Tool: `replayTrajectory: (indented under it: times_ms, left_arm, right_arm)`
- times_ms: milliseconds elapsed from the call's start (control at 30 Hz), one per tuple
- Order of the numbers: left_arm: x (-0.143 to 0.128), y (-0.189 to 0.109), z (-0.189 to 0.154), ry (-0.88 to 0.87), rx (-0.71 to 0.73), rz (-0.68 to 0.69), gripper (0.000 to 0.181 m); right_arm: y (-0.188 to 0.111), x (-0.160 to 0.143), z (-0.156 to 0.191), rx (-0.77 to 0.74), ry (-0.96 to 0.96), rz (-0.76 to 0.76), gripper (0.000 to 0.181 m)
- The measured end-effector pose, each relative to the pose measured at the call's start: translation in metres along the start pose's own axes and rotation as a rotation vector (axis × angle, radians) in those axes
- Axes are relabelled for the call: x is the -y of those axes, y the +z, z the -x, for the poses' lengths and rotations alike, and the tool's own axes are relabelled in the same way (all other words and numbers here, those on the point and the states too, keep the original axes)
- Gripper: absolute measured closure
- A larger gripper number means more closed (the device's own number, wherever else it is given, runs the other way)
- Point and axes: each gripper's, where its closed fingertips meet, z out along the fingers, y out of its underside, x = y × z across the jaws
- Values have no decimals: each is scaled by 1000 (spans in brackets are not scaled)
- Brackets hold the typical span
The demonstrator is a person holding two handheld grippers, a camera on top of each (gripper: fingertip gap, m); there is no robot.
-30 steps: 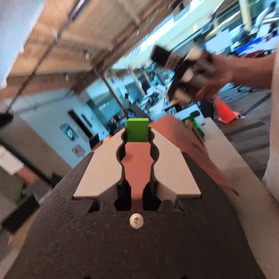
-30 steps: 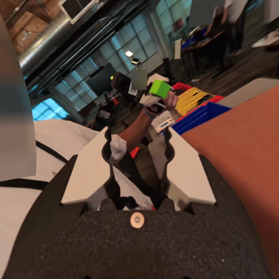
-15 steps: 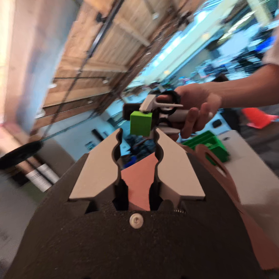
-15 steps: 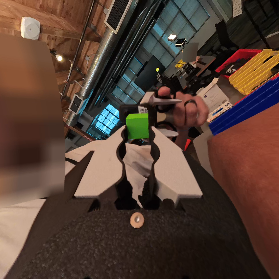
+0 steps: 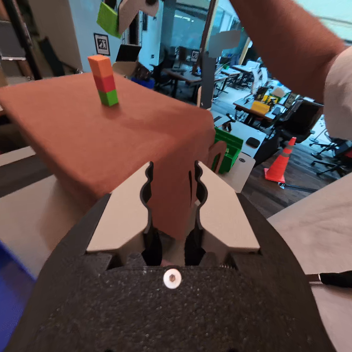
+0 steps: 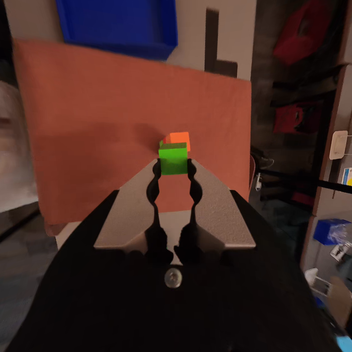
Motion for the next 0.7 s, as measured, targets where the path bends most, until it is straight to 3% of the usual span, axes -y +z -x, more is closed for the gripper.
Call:
replayTrajectory:
  times_ms: [300, 467, 700]
  left_arm:
    - [-14, -14, 18, 28, 152, 30, 137]
    - [-5, -17, 6, -3, 71, -20, 137]
    - [-4, -24, 15, 32, 121, -19, 137]
  right_arm:
    - [22, 3, -12, 112, -42, 145, 155]
    - [28, 3, -12, 163, -6, 179, 154]
    - [34, -1, -11, 181, -5, 237, 154]
